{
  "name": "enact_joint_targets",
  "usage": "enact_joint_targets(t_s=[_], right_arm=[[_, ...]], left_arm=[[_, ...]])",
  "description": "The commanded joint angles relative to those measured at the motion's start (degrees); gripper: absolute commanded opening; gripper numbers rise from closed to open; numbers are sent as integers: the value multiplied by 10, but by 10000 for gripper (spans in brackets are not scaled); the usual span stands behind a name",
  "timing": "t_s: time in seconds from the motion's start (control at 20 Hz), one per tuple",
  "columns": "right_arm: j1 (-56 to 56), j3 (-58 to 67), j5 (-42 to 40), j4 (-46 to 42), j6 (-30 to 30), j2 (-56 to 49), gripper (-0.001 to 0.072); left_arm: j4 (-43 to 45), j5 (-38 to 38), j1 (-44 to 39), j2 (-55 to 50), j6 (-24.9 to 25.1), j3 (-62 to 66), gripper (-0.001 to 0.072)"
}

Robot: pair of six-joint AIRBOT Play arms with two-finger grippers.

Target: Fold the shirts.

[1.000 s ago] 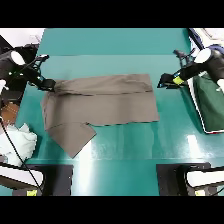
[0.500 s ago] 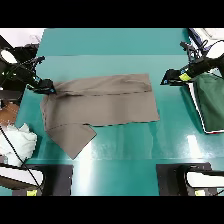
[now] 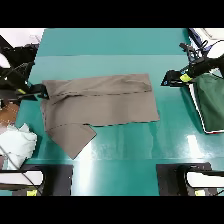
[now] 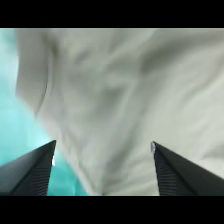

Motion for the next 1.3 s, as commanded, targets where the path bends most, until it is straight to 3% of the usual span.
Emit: enact_joint_targets(t_s=[0.0, 0.3, 0.45, 1.15, 1.2, 1.25], right_arm=[[1, 0, 3, 0, -9, 0, 583], [1, 0, 1, 0, -21, 0, 582], [1, 0, 1, 0, -25, 0, 582], [0, 0, 16, 0, -25, 0, 581], [0, 0, 20, 0, -26, 0, 581], [0, 0, 21, 0, -26, 0, 581]], left_arm=[[4, 40, 10, 129, -20, -176, 702], [-47, 58, 10, 313, -55, -416, 702], [-90, 70, 10, 311, -56, -449, 702], [-137, 160, 10, 309, -80, -489, 700], [-138, 157, 10, 309, -80, -489, 673], [-138, 156, 10, 309, -77, -489, 457]])
